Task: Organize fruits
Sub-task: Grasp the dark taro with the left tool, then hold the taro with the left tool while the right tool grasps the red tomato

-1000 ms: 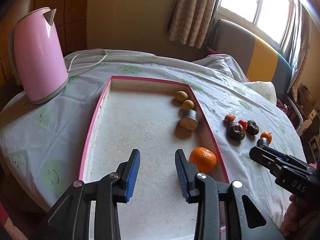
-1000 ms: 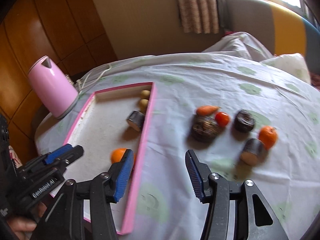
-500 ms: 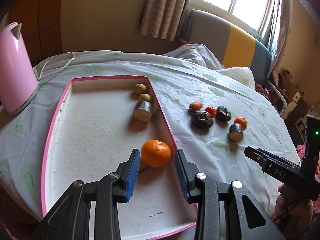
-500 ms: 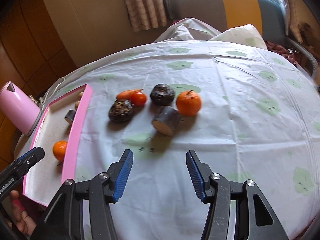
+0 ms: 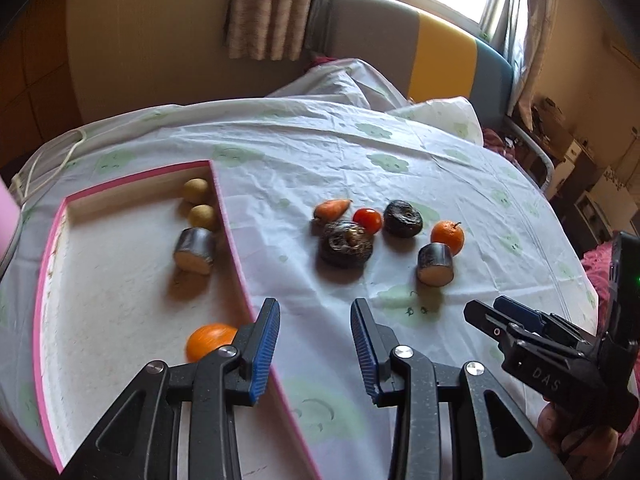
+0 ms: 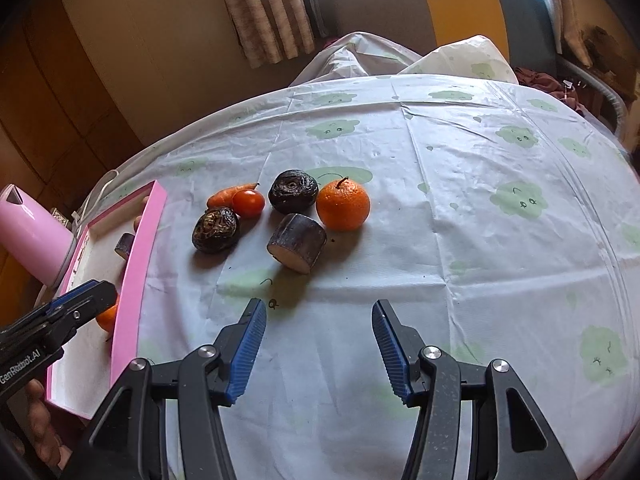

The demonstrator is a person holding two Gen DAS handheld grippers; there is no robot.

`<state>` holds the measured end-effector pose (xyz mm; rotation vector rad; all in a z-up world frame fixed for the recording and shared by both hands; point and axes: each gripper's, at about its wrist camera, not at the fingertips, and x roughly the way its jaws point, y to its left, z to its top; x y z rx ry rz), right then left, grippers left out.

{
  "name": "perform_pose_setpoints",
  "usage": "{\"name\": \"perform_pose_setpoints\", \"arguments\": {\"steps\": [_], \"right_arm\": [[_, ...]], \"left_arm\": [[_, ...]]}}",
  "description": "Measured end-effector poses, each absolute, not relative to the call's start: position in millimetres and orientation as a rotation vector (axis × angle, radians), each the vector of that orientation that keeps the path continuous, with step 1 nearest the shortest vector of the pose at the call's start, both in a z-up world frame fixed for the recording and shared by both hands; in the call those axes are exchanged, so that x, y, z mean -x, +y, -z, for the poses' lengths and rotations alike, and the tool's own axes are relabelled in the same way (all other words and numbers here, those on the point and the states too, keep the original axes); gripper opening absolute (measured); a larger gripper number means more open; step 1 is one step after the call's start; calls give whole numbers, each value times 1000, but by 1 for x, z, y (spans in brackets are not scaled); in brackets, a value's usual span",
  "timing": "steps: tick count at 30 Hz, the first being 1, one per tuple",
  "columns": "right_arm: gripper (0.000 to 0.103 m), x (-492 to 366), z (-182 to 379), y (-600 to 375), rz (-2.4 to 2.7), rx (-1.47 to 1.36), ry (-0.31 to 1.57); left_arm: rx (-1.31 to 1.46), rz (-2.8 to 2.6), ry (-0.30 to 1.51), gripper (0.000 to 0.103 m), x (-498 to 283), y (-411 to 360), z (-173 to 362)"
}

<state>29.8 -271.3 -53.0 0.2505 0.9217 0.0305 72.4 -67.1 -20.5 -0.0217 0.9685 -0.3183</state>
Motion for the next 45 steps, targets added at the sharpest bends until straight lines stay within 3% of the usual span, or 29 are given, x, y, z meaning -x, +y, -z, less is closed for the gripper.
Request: {"name": "perform_pose_setpoints", "arguments": {"steps": [28, 41, 45], "right_arm": [[56, -41, 62, -299, 1, -274, 935], [56, -52, 57, -299, -16, -247, 929], [49, -61, 47, -295, -49, -227, 910]], "left_arm": [[50, 309, 1100, 49, -162, -121, 69], [93, 305, 1053, 47, -123, -108, 66], [68, 311, 1035, 47, -100, -114, 66]]}}
